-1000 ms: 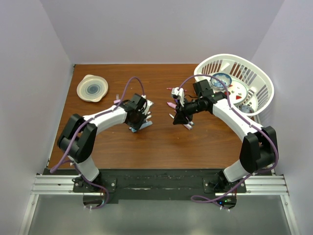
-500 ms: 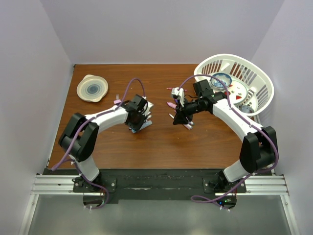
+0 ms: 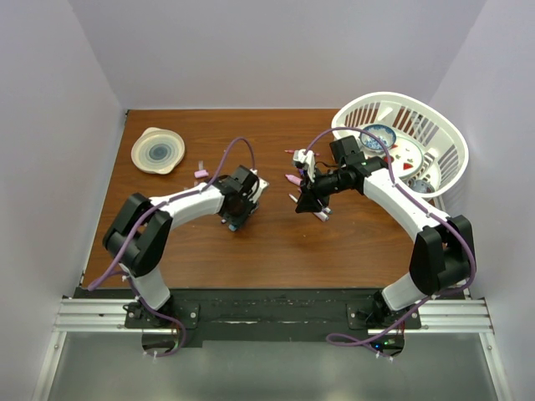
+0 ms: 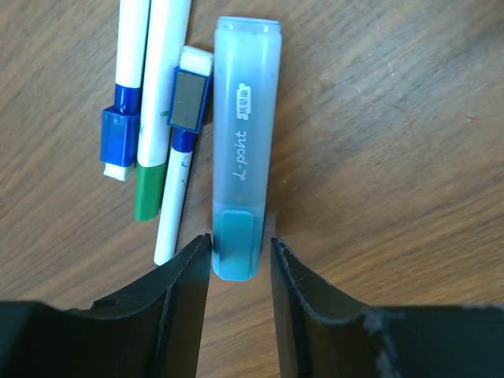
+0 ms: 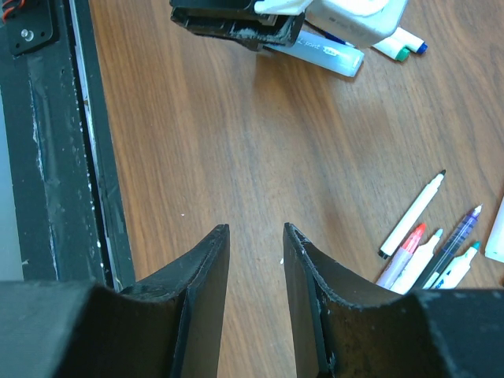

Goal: Open the pen caps

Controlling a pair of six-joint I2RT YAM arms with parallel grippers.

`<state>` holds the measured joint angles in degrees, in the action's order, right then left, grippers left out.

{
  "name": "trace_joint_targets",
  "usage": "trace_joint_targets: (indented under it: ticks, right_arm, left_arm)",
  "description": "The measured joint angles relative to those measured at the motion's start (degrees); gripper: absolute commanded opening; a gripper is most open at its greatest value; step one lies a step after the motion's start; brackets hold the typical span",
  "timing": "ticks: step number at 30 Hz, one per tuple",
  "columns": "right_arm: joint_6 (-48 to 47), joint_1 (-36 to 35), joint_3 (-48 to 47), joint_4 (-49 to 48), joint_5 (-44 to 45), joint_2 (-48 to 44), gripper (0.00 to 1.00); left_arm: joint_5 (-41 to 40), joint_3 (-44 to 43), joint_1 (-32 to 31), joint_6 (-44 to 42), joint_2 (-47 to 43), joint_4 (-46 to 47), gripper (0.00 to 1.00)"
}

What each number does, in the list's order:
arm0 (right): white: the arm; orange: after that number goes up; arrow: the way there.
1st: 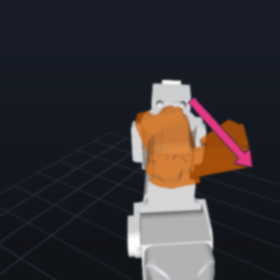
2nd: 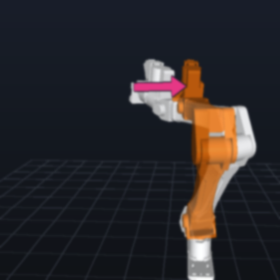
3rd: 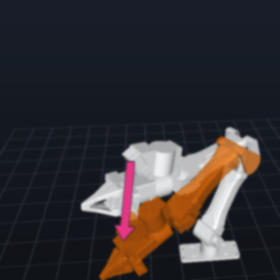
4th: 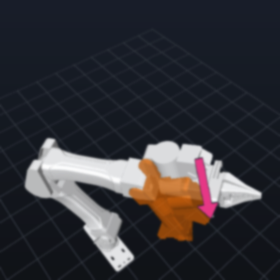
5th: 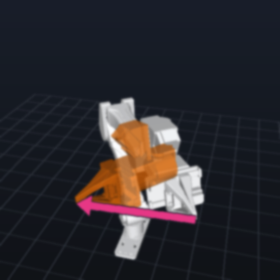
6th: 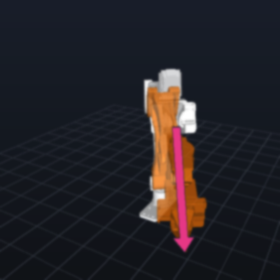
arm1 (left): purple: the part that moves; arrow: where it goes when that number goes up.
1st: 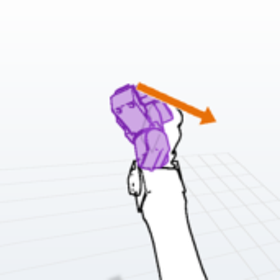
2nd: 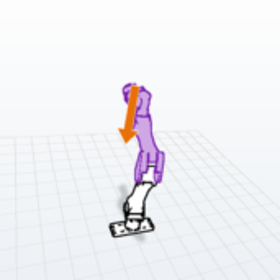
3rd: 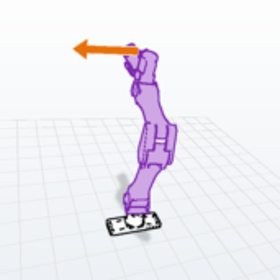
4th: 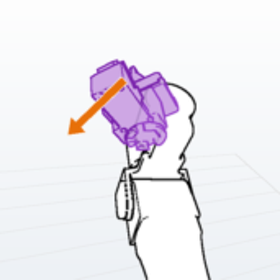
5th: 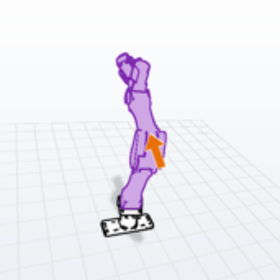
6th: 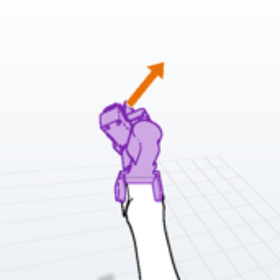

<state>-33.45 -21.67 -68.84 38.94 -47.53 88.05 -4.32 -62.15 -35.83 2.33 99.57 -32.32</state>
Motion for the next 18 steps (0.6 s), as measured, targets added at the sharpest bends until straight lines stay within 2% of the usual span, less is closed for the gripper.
trace_joint_targets:
  ticks: [8, 11, 12, 14, 15, 18]
  right_arm:
    - [0.0, 0.0, -0.02, 0.02, 0.0, 0.0, 0.38]
    - [0.0, 0.0, -0.02, 0.02, 0.0, 0.0, 0.38]
    - [-0.02, 0.0, 0.0, 0.0, 0.0, 0.0, 0.38]
    - [-0.04, 0.0, -0.02, 0.02, -0.02, 0.0, 0.38]
    - [-0.11, 0.0, 0.0, 0.04, -0.02, 0.0, 0.39]
    - [-0.39, 0.0, -0.02, 0.09, -0.04, 0.0, 0.4]
  left_arm:
    - [0.0, 0.02, -0.61, 0.0, 1.2, 0.0, 0.43]
    - [0.0, 0.02, -0.94, 0.02, 1.46, 0.02, 0.39]
    - [0.02, 0.02, -1.01, 0.02, 1.46, 0.02, 0.32]
    - [0.17, 0.02, -1.11, 0.15, 1.46, 0.02, 0.26]
    - [0.24, 0.04, -1.16, 0.07, 1.46, 0.04, 0.19]
    - [0.68, 0.07, -1.22, 0.0, 1.46, 0.09, 0.07]
